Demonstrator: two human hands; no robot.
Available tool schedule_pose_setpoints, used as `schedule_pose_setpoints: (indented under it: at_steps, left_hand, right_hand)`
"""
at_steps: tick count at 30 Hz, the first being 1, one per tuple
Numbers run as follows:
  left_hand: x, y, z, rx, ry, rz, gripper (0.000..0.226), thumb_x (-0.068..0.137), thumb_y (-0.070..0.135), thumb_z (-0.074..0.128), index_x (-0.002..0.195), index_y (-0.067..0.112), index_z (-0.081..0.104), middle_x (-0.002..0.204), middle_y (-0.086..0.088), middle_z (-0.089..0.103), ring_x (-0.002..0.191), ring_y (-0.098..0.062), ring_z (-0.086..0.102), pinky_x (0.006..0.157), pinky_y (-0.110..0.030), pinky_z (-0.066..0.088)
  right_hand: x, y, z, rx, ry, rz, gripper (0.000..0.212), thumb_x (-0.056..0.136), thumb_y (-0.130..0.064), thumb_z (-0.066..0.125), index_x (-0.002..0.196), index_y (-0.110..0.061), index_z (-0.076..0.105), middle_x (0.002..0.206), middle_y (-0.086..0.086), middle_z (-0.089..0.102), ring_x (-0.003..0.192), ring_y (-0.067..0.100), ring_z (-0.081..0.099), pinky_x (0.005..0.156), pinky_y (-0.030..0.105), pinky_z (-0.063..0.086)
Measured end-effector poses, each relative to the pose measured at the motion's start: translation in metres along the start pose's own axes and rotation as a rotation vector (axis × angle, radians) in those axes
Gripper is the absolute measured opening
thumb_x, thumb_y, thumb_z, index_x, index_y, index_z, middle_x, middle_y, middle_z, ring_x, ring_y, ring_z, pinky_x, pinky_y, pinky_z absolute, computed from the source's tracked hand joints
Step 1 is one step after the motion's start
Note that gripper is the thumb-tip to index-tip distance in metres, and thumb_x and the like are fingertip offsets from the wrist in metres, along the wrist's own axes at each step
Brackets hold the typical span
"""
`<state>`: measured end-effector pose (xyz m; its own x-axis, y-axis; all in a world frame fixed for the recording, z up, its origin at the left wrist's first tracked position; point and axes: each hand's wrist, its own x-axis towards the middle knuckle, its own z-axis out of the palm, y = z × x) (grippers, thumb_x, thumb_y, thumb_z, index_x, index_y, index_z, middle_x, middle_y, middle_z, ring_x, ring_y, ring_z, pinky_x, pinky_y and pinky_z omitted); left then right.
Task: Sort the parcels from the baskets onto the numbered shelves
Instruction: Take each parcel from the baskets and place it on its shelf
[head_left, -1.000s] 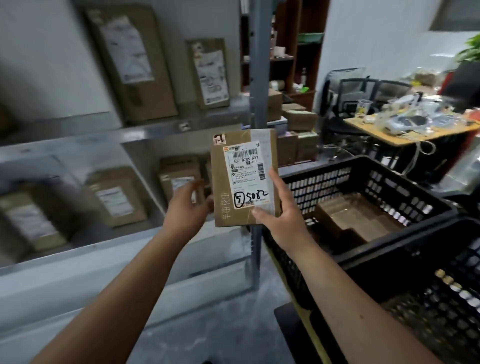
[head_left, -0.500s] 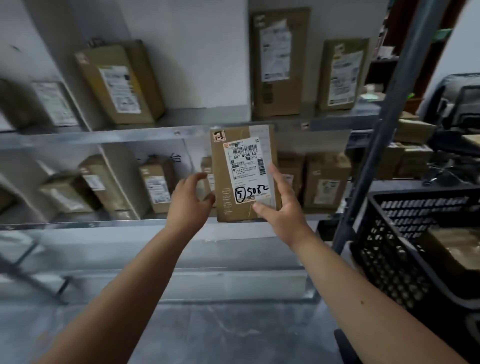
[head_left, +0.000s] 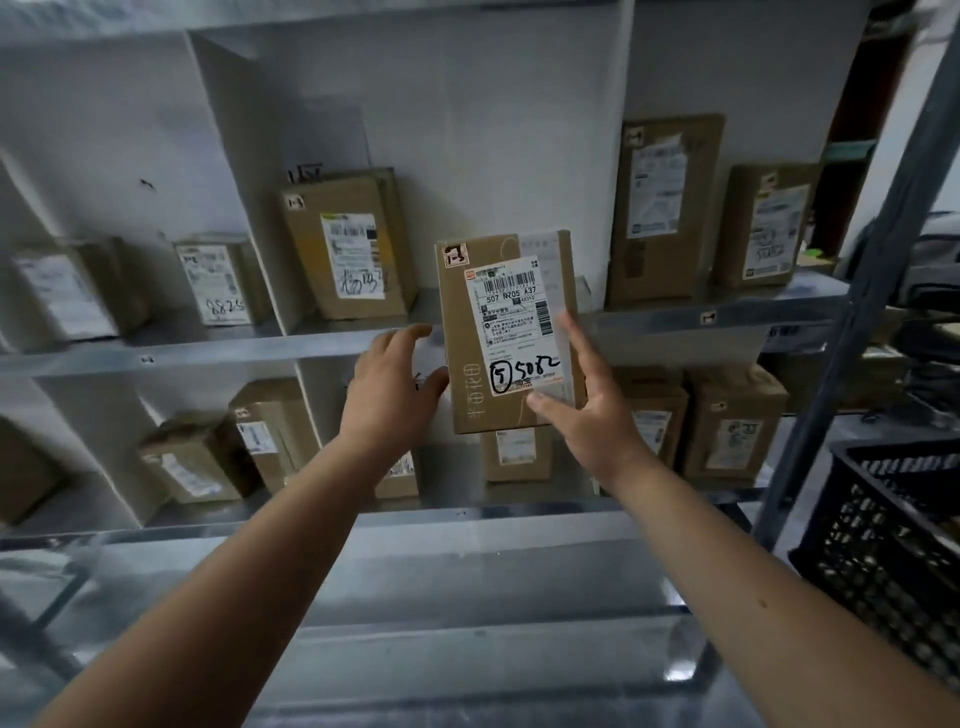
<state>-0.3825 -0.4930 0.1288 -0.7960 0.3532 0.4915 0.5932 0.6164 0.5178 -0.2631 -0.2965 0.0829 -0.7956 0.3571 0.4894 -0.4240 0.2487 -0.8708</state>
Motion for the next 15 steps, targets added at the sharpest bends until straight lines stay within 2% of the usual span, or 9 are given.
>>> schedule_pose_setpoints:
  at_steps: [3, 8, 12, 15]
  left_hand:
    - [0.02, -0.006, -0.014, 0.114, 0.013, 0.08, 0.065, 0.096, 0.047, 0.068, 0.153, 0.027, 0.044, 0.155, -0.005, 0.048, 0.142, -0.031, 0.044, 0.114, -0.052, 0.042]
    - [0.052, -0.006, -0.024, 0.218, 0.036, 0.149, 0.07, 0.096, 0.054, 0.064, 0.155, 0.028, 0.037, 0.158, -0.005, 0.044, 0.145, -0.033, 0.041, 0.116, -0.056, 0.04]
    - [0.074, -0.003, -0.024, 0.206, 0.045, 0.157, 0.068, 0.097, 0.051, 0.064, 0.155, 0.03, 0.037, 0.157, -0.004, 0.045, 0.143, -0.032, 0.042, 0.113, -0.056, 0.042]
    - [0.089, -0.002, -0.022, 0.213, 0.056, 0.156, 0.066, 0.099, 0.05, 0.063, 0.156, 0.029, 0.037, 0.156, -0.005, 0.045, 0.142, -0.033, 0.043, 0.113, -0.054, 0.042]
  right_hand:
    - [0.018, -0.014, 0.005, -0.03, 0.0, -0.033, 0.089, 0.095, -0.005, 0.07, 0.153, -0.061, 0.033, 0.159, -0.013, 0.039, 0.142, 0.011, 0.049, 0.106, 0.043, 0.056]
    - [0.046, -0.029, 0.007, -0.131, -0.003, -0.09, 0.093, 0.093, -0.002, 0.072, 0.158, -0.052, 0.029, 0.159, -0.014, 0.036, 0.142, 0.007, 0.046, 0.103, 0.028, 0.055]
    - [0.069, -0.028, 0.005, -0.193, -0.011, -0.107, 0.105, 0.085, -0.004, 0.081, 0.155, -0.061, 0.025, 0.159, -0.016, 0.034, 0.144, 0.009, 0.044, 0.105, 0.035, 0.056]
    - [0.085, -0.02, 0.007, -0.218, 0.001, -0.123, 0.109, 0.082, -0.008, 0.084, 0.157, -0.058, 0.023, 0.161, -0.014, 0.031, 0.147, 0.011, 0.04, 0.108, 0.045, 0.055]
